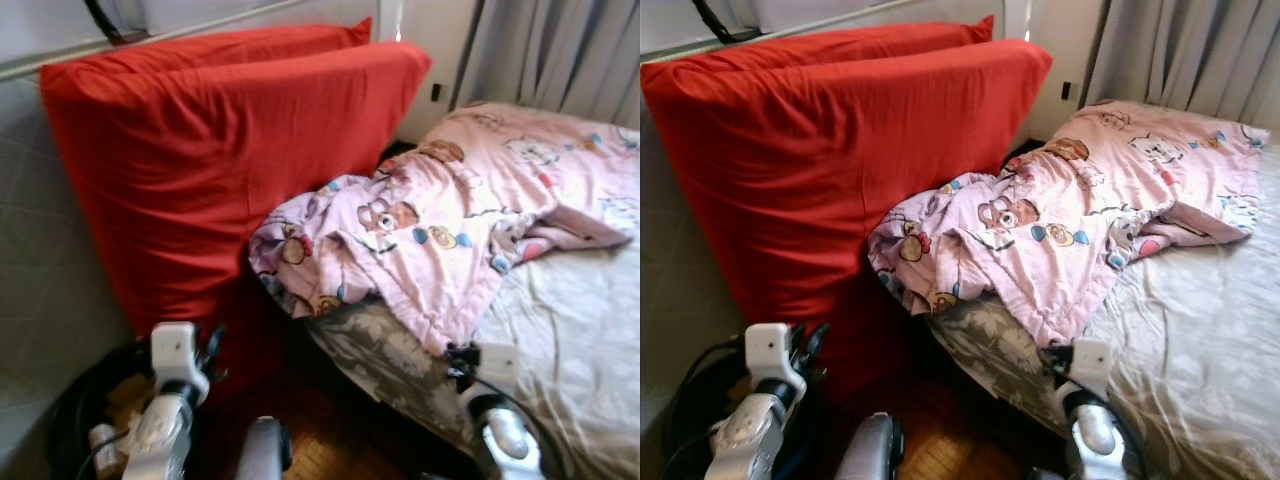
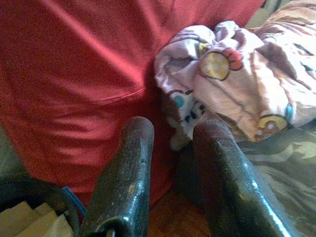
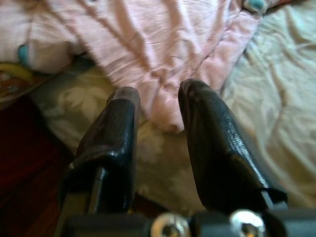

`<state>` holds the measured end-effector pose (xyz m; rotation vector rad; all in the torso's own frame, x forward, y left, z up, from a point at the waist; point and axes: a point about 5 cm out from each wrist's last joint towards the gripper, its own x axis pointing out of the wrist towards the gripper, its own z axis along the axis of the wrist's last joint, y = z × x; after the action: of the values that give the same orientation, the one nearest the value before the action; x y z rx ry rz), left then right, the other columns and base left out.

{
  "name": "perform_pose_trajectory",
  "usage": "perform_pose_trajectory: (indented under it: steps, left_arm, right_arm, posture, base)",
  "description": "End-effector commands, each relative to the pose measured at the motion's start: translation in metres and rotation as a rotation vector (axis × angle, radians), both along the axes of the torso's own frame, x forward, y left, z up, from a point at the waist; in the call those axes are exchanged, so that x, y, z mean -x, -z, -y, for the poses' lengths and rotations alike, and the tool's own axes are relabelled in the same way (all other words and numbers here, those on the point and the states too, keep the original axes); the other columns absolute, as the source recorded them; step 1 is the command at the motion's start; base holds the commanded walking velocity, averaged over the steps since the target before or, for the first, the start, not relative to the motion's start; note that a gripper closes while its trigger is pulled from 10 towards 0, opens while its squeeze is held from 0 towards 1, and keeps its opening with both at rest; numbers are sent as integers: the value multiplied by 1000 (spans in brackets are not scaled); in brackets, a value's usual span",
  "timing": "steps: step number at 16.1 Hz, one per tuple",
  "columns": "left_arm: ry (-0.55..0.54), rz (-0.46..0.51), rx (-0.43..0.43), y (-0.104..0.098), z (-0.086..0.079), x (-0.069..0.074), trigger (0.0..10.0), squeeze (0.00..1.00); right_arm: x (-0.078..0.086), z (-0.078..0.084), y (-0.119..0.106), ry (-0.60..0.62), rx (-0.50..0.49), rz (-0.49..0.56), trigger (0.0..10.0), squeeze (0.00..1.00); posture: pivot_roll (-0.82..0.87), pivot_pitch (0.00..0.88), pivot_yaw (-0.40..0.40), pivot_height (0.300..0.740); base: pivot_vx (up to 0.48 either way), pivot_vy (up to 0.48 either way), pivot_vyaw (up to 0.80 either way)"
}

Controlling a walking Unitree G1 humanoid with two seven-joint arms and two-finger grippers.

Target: Clean up the room

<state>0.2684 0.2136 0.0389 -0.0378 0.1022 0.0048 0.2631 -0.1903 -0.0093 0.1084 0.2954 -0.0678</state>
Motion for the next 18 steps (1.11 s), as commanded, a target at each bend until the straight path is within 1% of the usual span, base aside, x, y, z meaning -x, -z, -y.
perform_pose_trajectory:
  steps: [1,7,14,15,17,18]
  left_arm:
    - [13,33,-10,-11,1,-8,10000,0]
    - [11,26,-6,-10,1,-9,10000,0]
    - [12,29,-5,-12,0,-10,10000,0]
    - [14,30,-6,-12,0,-11,10000,0]
    - [15,30,-6,-13,0,-11,10000,0]
    - [15,30,-7,-13,0,-11,10000,0]
  right_arm:
    - [-2,1,-2,-6,4,7,10000,0]
    - [-1,-1,-1,-26,2,6,10000,0]
    - [-2,-4,-2,-50,1,13,10000,0]
    - [-3,-5,-3,-66,4,20,10000,0]
    - [-3,-6,-3,-60,-7,18,10000,0]
    - [-2,-5,-2,-48,-17,12,10000,0]
  posture:
    - [55,0,-19,605]
    - [54,0,-18,605]
    - [54,0,-12,605]
    - [55,0,-12,605]
    - [56,0,-11,605]
    - [56,0,-11,605]
  base:
    - [0,0,0]
    - [0,0,0]
    - [255,0,0]
    - [266,0,800]
    - [266,0,800]
    - [266,0,0]
